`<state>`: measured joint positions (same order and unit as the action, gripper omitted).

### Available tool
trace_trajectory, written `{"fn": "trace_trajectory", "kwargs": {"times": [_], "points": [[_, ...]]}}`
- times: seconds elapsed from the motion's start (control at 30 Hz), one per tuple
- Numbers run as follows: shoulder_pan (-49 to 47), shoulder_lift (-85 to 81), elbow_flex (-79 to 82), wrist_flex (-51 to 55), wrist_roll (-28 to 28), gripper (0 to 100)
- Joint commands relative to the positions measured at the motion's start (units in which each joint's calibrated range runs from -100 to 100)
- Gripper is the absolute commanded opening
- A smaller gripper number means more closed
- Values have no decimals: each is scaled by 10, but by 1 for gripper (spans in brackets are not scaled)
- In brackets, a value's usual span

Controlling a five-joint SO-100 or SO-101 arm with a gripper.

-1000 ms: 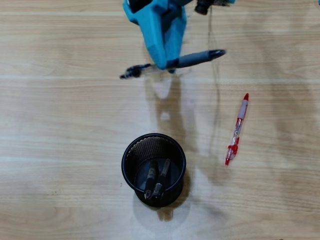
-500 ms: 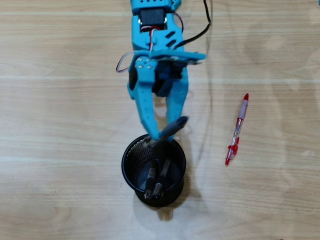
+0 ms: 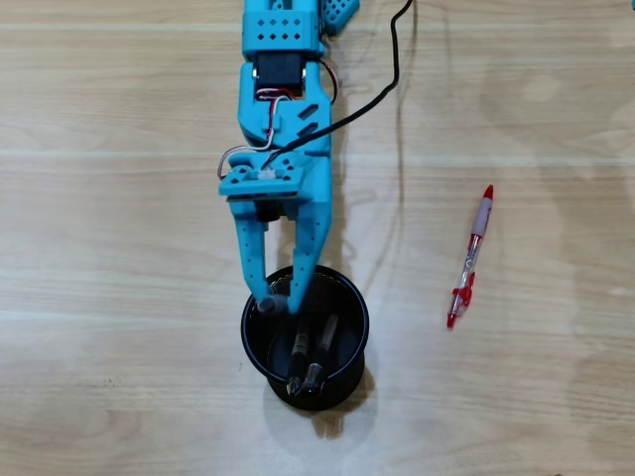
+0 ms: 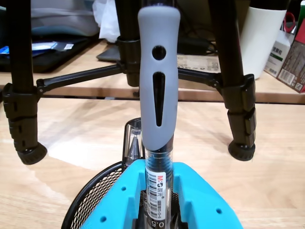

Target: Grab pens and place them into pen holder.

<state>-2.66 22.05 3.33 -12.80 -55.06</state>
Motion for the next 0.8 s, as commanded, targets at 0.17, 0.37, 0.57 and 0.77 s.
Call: {"fn": "trace_trajectory", "kwargs": {"times": [0.17, 0.37, 0.57, 0.77], "points": [[8, -17, -15, -13, -2, 15], [8, -88, -29, 7, 16, 15], [-10, -251, 5, 215, 57, 8], [-70, -402, 46, 469, 59, 2]]}}
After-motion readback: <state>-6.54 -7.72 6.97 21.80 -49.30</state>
